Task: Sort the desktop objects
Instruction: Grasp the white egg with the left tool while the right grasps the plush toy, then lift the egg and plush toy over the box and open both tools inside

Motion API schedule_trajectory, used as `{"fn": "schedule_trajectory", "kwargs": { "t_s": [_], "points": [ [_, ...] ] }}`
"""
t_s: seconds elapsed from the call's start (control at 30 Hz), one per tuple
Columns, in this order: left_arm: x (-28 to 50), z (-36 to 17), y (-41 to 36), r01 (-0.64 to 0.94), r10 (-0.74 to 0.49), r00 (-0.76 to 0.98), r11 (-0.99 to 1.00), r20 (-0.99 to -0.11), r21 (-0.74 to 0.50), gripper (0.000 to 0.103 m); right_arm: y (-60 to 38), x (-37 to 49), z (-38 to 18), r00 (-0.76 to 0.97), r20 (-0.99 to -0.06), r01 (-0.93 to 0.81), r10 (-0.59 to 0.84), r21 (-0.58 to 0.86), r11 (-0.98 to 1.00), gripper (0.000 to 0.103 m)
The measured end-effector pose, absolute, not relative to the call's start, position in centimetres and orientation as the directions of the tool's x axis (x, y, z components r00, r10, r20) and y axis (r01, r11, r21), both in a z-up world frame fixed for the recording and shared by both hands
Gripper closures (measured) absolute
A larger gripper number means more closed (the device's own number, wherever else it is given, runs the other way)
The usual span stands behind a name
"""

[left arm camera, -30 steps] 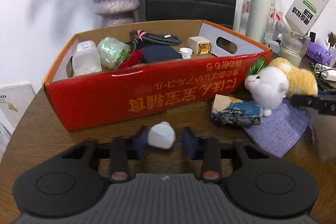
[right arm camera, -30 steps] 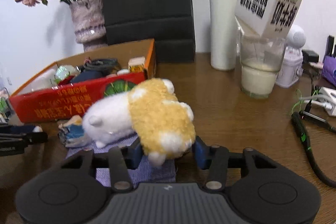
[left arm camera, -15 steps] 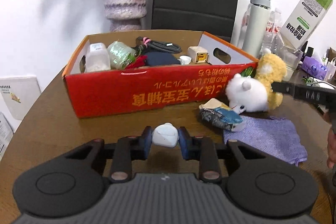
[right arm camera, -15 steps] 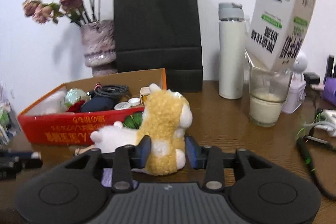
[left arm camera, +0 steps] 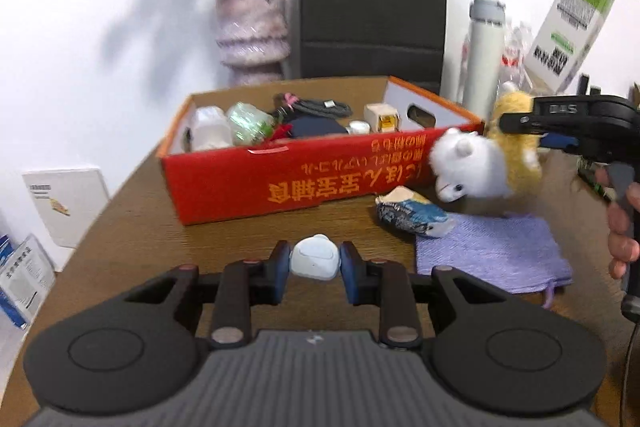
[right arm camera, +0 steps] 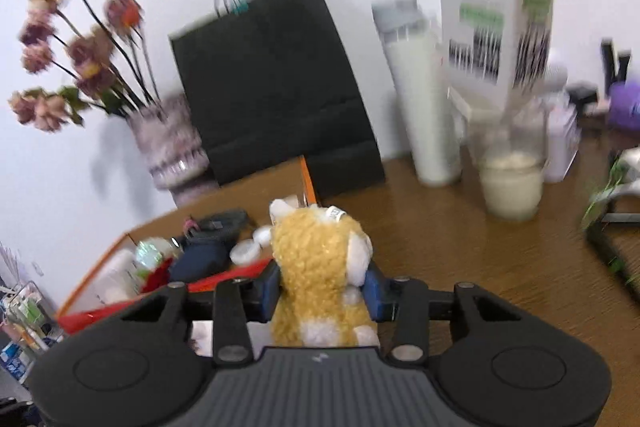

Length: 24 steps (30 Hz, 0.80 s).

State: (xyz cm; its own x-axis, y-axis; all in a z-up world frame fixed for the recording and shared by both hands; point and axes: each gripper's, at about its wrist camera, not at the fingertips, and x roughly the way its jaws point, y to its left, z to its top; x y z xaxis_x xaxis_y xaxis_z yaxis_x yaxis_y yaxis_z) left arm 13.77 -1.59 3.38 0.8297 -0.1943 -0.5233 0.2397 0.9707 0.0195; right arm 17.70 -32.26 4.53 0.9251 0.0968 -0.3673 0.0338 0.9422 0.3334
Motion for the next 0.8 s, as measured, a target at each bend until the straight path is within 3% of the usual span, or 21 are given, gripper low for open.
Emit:
{"fn": "schedule_trajectory", "kwargs": {
  "t_s": [0.17, 0.47, 0.6, 0.8],
  "points": [
    [9.2, 5.6, -0.8, 0.202, -0.196, 0.858, 0.979, -0.475, -0.039, 0.075, -30.4, 10.1, 7.4, 0.950, -0.282, -0.048, 0.131, 0.284, 0.958, 0.062],
    [0.9, 7.5, -0.4, 0.169, -0.189, 0.876, 0.982, -0.444, -0.086, 0.075, -25.2, -1.2, 6.8, 0.927, -0.323, -0.156, 0.192, 0.135, 0.979, 0.062],
    [-1.7, 7.7, -0.8, 0.198, -0.202, 0.877, 0.979, -0.435, -0.056, 0.075, -24.4, -4.7, 6.2, 0.917, -0.337, -0.178, 0.214, 0.135, 0.975, 0.062],
    [-1.5, 9.3, -0.8, 0.201, -0.206, 0.900, 0.978, -0.384, -0.054, 0.075, -24.6, -5.0, 7.9, 0.937, -0.287, -0.170, 0.197, 0.116, 0.979, 0.062]
  ]
}}
